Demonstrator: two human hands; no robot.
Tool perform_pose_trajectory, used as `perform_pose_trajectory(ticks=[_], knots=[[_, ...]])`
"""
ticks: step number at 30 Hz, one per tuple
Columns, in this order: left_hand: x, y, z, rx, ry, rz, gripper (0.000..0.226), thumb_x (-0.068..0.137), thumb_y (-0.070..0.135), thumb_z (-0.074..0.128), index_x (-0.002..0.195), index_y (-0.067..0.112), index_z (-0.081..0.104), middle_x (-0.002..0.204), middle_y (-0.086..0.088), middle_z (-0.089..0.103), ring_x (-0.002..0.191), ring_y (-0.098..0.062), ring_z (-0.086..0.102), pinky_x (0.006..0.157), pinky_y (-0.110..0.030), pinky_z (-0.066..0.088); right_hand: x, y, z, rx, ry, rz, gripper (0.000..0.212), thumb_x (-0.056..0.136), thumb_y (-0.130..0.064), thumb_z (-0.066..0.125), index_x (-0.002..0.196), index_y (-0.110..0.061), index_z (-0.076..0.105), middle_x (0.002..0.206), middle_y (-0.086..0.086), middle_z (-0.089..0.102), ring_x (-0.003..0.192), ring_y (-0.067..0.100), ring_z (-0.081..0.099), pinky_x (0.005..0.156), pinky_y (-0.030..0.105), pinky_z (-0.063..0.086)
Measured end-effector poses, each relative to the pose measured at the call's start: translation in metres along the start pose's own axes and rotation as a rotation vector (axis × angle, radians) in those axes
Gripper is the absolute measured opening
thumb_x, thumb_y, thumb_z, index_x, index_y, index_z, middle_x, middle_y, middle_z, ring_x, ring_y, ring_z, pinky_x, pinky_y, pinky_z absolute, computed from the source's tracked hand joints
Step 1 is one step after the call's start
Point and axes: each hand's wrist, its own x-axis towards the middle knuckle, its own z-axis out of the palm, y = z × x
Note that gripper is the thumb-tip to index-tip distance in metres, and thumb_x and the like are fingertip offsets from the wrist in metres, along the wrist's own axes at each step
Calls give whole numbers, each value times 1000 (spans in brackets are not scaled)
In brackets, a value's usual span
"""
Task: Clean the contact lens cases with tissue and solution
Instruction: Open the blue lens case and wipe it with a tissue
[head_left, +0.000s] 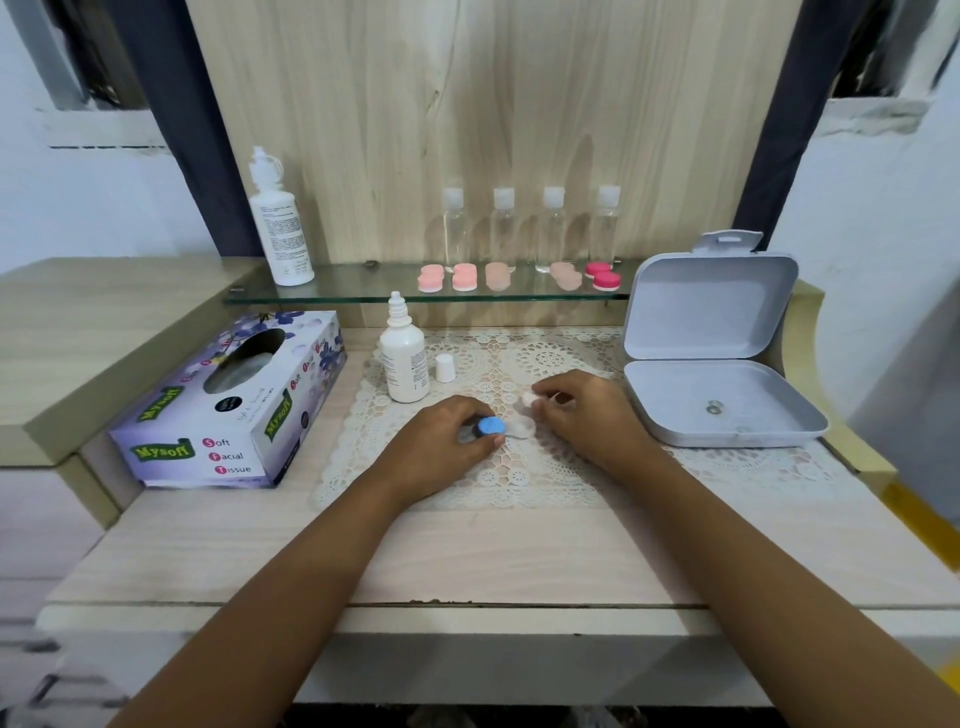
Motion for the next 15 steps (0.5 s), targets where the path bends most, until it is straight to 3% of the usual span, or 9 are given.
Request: perform_pose_trajectory(ticks=[3, 8, 9, 11, 13, 15], knots=[[0, 0, 0, 3, 1, 1, 22, 86, 31, 64, 105, 22, 62, 106, 10, 60, 96, -2, 53, 78, -11, 39, -7, -5, -3, 87, -26, -23, 28, 86, -20, 63, 113, -15, 66, 105, 5, 64, 92, 12, 56, 81, 18, 39], [1, -1, 0, 15, 0, 6, 24, 86, 31, 64, 107, 21, 62, 107, 10, 59, 96, -1, 52, 75, -5, 36, -16, -7, 0, 35, -83, -77, 31, 87, -19, 62, 117, -14, 64, 105, 2, 61, 89, 8, 52, 70, -1, 32], [1, -1, 0, 13, 1, 6, 23, 86, 31, 64, 107, 21, 62, 107, 10, 59, 95, -1, 52, 75, -4, 36, -17, -7, 2, 31, -85, -85, 31, 86, -19, 62, 117, -14, 64, 105, 3, 61, 90, 10, 54, 75, 0, 33], [2, -1, 0, 16, 2, 9, 23, 86, 30, 64, 107, 20, 62, 105, 10, 59, 94, -1, 51, 74, -2, 35, -17, -6, 6, 17, -91, -92, 32, 86, -20, 63, 117, -14, 64, 106, 3, 60, 97, 15, 57, 88, 17, 41], [2, 0, 0, 22, 3, 20, 22, 86, 29, 64, 106, 20, 63, 105, 10, 59, 94, -1, 51, 74, -2, 35, -17, -5, 9, -6, -92, -93, 31, 86, -23, 62, 116, -16, 64, 106, 1, 59, 98, 16, 57, 93, 32, 43], [2, 0, 0, 23, 5, 29, 21, 86, 29, 65, 105, 20, 63, 105, 10, 60, 93, -1, 52, 75, -3, 36, -16, -5, 11, -38, -98, -99, 30, 87, -25, 59, 117, -18, 64, 107, 1, 59, 101, 16, 55, 95, 38, 42]])
